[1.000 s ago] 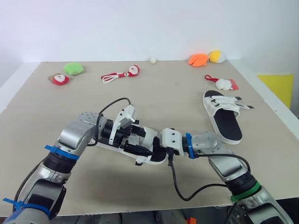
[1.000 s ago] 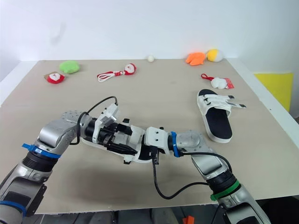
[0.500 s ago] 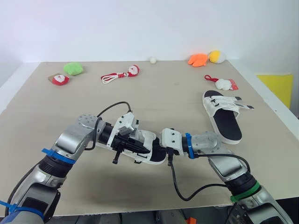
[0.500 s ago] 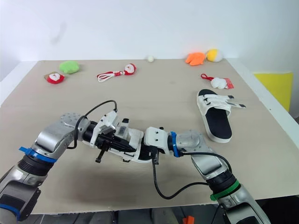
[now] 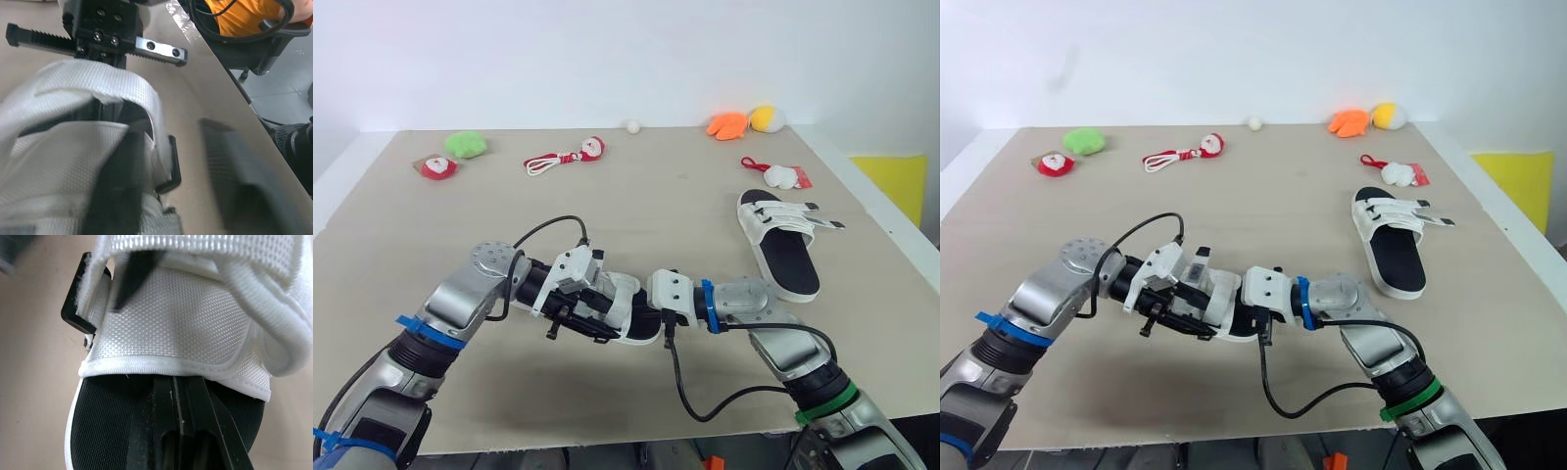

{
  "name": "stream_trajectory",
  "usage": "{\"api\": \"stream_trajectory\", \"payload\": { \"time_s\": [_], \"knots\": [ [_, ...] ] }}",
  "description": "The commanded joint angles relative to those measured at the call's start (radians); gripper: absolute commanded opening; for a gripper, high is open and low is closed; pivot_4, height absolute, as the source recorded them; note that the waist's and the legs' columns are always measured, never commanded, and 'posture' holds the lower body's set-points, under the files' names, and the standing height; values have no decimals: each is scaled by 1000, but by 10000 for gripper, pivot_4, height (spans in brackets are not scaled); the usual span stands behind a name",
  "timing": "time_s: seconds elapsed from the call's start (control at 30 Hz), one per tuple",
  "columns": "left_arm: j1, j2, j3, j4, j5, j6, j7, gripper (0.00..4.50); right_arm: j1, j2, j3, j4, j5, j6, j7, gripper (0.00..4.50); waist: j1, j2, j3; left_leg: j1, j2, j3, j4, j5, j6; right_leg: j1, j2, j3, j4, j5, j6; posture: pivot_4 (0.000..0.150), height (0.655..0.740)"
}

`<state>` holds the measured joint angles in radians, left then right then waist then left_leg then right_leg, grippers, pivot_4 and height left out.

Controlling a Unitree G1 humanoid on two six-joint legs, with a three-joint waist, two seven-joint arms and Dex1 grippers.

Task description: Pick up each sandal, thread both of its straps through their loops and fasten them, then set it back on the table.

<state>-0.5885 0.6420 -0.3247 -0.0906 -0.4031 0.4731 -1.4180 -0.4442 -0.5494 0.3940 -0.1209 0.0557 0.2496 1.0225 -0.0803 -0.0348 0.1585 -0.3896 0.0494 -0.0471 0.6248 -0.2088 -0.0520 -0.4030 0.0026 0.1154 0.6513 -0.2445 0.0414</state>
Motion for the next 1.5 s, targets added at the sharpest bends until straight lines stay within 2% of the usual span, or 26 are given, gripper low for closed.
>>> {"api": "stream_trajectory", "payload": {
  "time_s": [0.03,0.1,0.23,0.3,0.43,0.5,0.67,0.8,1.1,1.3,1.5],
  "knots": [
    [47,49,77,-66,-16,-23,19,34373,32,-13,45,81,-53,29,2,0,0,0,0,0,0,0,0,0,0,0,0,0,0,0,0,1500,7400],
    [88,69,137,-128,-55,-17,37,44189,33,-13,46,85,-53,27,5,0,-1,0,0,0,0,0,0,0,0,-1,0,0,0,0,0,1500,7400],
    [172,118,227,-212,-83,-35,69,44730,36,-13,48,98,-54,16,13,0,0,-1,0,0,1,1,-1,0,0,-1,0,0,0,0,0,1500,7400],
    [210,111,257,-216,-34,-155,99,44730,35,-12,49,108,-55,9,17,0,0,-1,0,0,1,1,-1,0,0,-1,0,0,0,0,-1,1500,7400],
    [239,36,280,8,276,-955,219,44730,26,-6,55,134,-60,-6,27,0,4,-1,0,1,1,2,-1,0,0,-1,-1,0,-1,0,-2,1500,7400],
    [218,22,280,112,363,-1220,271,44730,22,-4,56,141,-61,-11,31,0,4,-1,0,2,1,4,-1,0,0,-1,-2,1,-1,2,-4,1500,7400],
    [117,3,324,408,644,-1774,472,44730,12,-5,55,154,-63,-20,41,0,6,-2,-1,3,1,7,-1,2,3,0,-2,4,-1,2,-5,1500,7400],
    [97,-38,376,533,788,-2051,573,44730,2,-12,52,161,-64,-25,48,0,6,-2,-2,4,0,14,-1,4,4,0,-4,8,-1,3,-2,1500,7400],
    [99,-73,358,520,1135,-2087,848,44730,-9,-17,46,163,-66,-23,62,0,5,-3,-2,3,0,17,-3,3,4,-1,-4,11,-2,7,4,1500,7400],
    [75,-102,403,501,1378,-2084,1035,44730,-14,-17,44,160,-64,-19,67,0,5,-3,-2,4,0,17,-3,3,4,-1,-4,12,-2,7,5,1500,7400],
    [50,-44,333,456,1652,-1946,1368,44730,-13,-28,38,155,-60,-19,77,0,5,-2,-2,4,0,17,-3,3,4,-1,-4,12,-2,9,7,1500,7400]
  ]
}}
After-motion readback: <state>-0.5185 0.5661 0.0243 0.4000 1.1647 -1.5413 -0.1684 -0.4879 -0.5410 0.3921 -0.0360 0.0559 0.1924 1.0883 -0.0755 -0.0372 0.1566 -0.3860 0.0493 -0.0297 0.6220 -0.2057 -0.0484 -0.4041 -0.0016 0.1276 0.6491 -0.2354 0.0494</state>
